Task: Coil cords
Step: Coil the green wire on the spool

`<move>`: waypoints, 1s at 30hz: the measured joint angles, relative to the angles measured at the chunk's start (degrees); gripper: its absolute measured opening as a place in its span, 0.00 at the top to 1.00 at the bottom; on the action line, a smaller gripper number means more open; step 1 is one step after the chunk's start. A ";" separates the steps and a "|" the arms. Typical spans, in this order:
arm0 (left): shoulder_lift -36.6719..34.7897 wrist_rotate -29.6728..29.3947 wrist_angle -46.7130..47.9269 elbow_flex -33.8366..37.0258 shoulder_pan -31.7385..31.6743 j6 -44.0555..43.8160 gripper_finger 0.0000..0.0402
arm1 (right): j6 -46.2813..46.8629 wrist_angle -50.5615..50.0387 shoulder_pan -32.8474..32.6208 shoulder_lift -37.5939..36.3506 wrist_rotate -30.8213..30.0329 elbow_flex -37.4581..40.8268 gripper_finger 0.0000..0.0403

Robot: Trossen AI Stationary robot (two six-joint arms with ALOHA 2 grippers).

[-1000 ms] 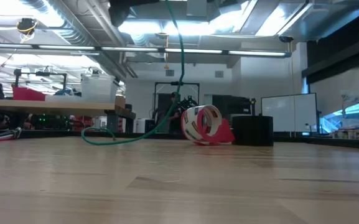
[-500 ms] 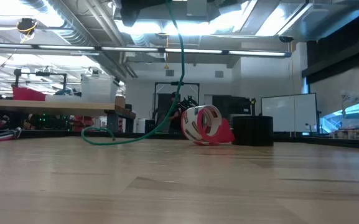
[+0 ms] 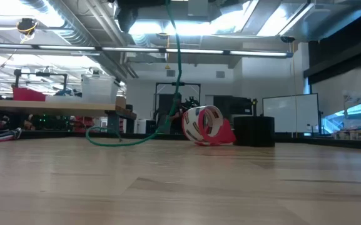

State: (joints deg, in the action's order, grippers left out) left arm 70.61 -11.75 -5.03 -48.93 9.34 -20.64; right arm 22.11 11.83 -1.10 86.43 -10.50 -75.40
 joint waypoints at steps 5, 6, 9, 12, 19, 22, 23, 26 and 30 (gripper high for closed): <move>-1.25 -4.60 6.34 -0.01 0.00 -1.83 0.99 | 0.37 -1.33 0.00 -0.02 1.07 0.00 1.00; -1.80 -5.68 7.88 0.00 0.00 -2.00 0.99 | 0.64 -2.24 0.00 -0.03 1.07 0.00 1.00; -3.99 -8.10 11.66 0.00 0.00 -1.96 0.99 | 1.84 -5.13 0.00 -0.04 1.06 -0.02 1.00; -6.81 -9.79 14.08 0.00 0.04 -1.92 0.99 | 2.00 -7.12 0.00 -0.04 1.06 -0.04 1.00; -12.77 -13.92 20.93 0.00 0.01 -2.78 1.00 | 2.06 -10.48 -0.02 -0.06 2.25 -0.04 1.00; -14.62 -15.95 23.26 0.00 -0.02 -2.97 1.00 | 3.04 -11.22 -0.02 -0.06 4.67 -0.04 1.00; -15.13 -16.52 23.69 0.00 -0.02 -3.00 1.00 | 3.42 -11.66 -0.02 -0.06 5.53 -0.04 1.00; -16.62 -18.24 23.41 0.00 -0.02 -2.99 1.00 | 4.51 -13.82 -0.02 -0.11 6.58 -0.04 1.00; -17.79 -19.24 21.40 0.00 -0.02 -2.99 1.00 | 5.02 -17.29 -0.02 -0.11 6.58 -0.04 1.00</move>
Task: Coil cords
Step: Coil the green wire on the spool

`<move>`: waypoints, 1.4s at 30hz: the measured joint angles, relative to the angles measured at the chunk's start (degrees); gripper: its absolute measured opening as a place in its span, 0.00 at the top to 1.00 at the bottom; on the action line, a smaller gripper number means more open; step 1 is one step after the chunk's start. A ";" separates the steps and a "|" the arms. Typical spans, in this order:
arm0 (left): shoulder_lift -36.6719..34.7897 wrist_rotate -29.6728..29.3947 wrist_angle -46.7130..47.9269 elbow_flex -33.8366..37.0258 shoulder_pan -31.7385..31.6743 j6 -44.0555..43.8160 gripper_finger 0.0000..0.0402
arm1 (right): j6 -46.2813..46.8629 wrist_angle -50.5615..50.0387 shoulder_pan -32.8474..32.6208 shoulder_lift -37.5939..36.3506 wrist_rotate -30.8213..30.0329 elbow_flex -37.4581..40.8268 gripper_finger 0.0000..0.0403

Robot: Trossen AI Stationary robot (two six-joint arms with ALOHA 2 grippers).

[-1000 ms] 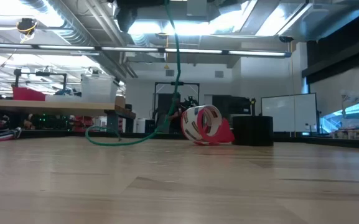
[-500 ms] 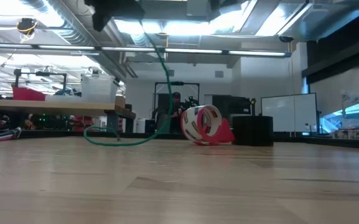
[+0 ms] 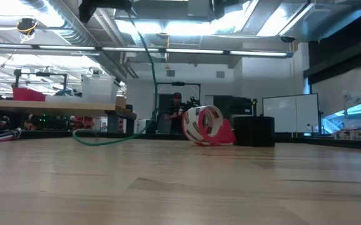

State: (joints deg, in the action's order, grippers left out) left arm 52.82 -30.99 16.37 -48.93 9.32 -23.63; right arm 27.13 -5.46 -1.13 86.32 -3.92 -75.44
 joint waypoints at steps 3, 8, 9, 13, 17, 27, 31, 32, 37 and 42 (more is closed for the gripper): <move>0.00 -0.21 -2.71 0.00 0.00 0.01 1.00 | 1.08 -0.64 0.00 0.00 0.00 0.02 1.00; 0.24 -0.19 -5.98 0.00 0.02 -0.01 1.00 | 1.10 -1.17 0.02 1.13 -0.29 0.04 1.00; 0.24 -0.15 -6.58 0.00 0.02 -0.01 1.00 | 1.11 -1.21 0.02 1.44 -0.91 0.04 1.00; 0.24 1.17 -7.34 0.00 0.02 -0.18 1.00 | 0.93 -2.78 0.02 2.80 -3.38 0.09 1.00; 0.26 1.12 -5.85 0.00 0.00 -0.21 1.00 | 0.93 -3.27 0.00 3.19 -3.54 0.11 1.00; 0.26 0.78 -6.24 0.00 -2.26 -3.46 1.00 | 0.73 -3.41 -0.01 3.21 -12.23 0.11 1.00; 0.26 2.16 -6.37 0.00 -2.26 -6.04 1.00 | -0.82 -3.03 -0.02 3.21 -16.16 0.11 1.00; 0.26 2.54 -6.52 0.00 -2.25 -6.74 1.00 | -0.84 -2.89 0.02 3.21 -16.55 0.11 1.00; 0.26 4.50 -9.39 0.00 -2.25 -9.15 1.00 | -1.94 -0.58 0.02 3.21 -16.75 0.11 1.00; 1.13 5.33 -14.93 0.00 -2.25 -9.25 1.00 | -1.98 0.38 0.02 3.60 -17.27 0.11 1.00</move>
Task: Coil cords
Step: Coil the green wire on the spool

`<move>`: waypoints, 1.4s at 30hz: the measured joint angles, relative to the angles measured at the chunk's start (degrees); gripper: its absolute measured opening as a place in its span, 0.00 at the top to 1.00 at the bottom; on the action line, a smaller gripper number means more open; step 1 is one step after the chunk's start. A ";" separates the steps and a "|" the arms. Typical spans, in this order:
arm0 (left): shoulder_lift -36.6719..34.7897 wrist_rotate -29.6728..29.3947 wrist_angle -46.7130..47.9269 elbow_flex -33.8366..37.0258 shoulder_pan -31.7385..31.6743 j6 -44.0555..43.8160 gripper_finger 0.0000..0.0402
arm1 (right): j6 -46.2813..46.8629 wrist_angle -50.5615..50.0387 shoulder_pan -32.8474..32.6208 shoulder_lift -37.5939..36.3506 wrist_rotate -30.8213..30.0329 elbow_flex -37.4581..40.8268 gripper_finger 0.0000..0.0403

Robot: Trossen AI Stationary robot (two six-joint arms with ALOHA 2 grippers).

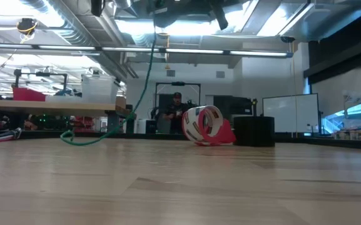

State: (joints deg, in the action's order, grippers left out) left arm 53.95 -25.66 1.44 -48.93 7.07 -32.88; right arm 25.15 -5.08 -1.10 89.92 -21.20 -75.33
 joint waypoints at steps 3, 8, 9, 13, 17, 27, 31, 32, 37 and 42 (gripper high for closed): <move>1.23 0.01 -1.52 0.00 -0.02 -1.36 1.00 | 0.02 0.63 0.00 0.96 -0.26 0.00 1.00; 4.52 0.54 -2.37 -0.02 0.00 -4.49 1.00 | -0.03 1.81 0.00 2.42 -0.26 0.07 1.00; 5.27 1.00 -2.96 -0.02 -0.02 -4.45 1.00 | -0.03 2.10 0.00 2.72 -0.28 0.07 1.00; 7.11 3.06 -7.34 -0.02 -0.94 -3.91 1.00 | 0.02 2.64 0.00 3.24 -0.24 0.01 1.00; 8.90 6.14 -10.95 0.00 -1.83 -3.41 1.00 | 0.02 3.37 0.00 3.66 -0.27 -0.02 1.00; 12.57 11.00 -11.88 -0.02 -2.29 -4.46 1.00 | -0.17 9.37 1.16 3.92 -0.02 -1.91 1.00; 12.55 11.14 -11.53 -0.04 -1.81 -3.67 1.00 | -0.27 9.31 1.07 3.92 0.29 -3.61 1.00; 12.55 11.15 -11.43 -0.04 -1.64 -3.29 1.00 | -0.31 9.23 1.05 3.92 0.45 -3.99 1.00; 12.34 11.18 -9.49 -0.15 -1.49 -3.03 1.00 | -0.38 8.38 1.07 3.92 2.53 -5.59 1.00; 12.31 11.34 -7.59 -0.17 -1.49 -1.76 1.00 | -0.35 5.53 1.07 3.57 2.81 -6.51 1.00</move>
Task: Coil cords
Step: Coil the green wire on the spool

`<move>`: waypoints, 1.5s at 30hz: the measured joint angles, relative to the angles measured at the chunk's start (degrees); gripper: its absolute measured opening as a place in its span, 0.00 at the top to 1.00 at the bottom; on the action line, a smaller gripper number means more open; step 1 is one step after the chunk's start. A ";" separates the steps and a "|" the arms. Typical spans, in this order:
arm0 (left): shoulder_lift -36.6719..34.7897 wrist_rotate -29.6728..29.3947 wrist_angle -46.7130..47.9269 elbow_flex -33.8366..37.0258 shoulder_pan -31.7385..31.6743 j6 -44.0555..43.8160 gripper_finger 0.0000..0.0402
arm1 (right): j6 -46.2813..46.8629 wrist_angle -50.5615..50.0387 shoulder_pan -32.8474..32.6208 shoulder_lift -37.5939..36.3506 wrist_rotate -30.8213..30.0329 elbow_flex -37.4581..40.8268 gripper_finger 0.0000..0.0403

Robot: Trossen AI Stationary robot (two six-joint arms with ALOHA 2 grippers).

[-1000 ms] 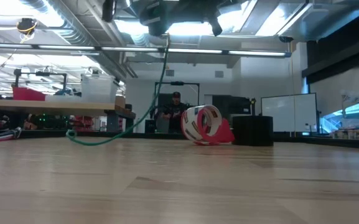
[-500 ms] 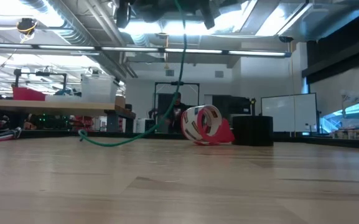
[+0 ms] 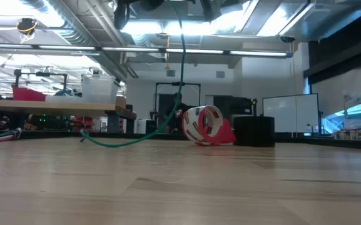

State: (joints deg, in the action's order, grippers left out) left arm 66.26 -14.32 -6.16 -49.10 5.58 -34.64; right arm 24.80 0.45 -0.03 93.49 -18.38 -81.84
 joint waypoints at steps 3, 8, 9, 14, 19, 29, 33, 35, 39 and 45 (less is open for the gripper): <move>0.07 -0.01 0.78 0.00 -0.02 0.17 0.99 | 0.01 -0.90 0.00 -0.60 0.05 -0.03 1.00; 0.07 -0.26 1.35 0.00 -0.04 0.25 1.00 | 0.02 -0.86 0.00 -1.09 0.10 -0.07 1.00; 0.07 -0.48 1.51 0.00 -0.04 0.25 1.00 | 0.02 -0.82 0.00 -1.15 0.18 -0.07 1.00; 0.07 -1.93 3.20 0.00 -0.02 0.95 0.99 | 0.02 -1.08 0.00 -1.20 0.38 -0.09 1.00; -0.44 -2.39 3.84 0.02 0.00 3.53 1.00 | 0.13 -1.14 0.04 -1.24 1.46 -0.14 1.00; -0.15 -0.76 6.15 0.56 0.08 6.81 0.91 | 0.45 1.54 0.13 -1.85 0.95 -0.70 1.00; -0.60 0.96 4.58 0.24 0.04 6.94 0.86 | 0.40 1.58 0.17 -1.68 1.02 -0.66 1.00; -0.48 0.96 5.29 0.28 0.04 6.83 0.84 | 0.16 1.42 0.15 -1.55 1.33 -0.55 1.00; -0.48 1.09 6.17 0.34 0.09 6.26 0.78 | -0.33 1.77 0.11 -1.64 1.33 -0.55 1.00; -0.20 6.33 8.10 0.28 0.09 3.61 0.70 | -1.11 1.56 0.11 -1.57 1.04 -0.51 1.00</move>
State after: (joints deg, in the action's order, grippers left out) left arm 66.06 -7.99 1.94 -48.82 5.67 -31.03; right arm 23.69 2.01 0.08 91.92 -17.34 -82.35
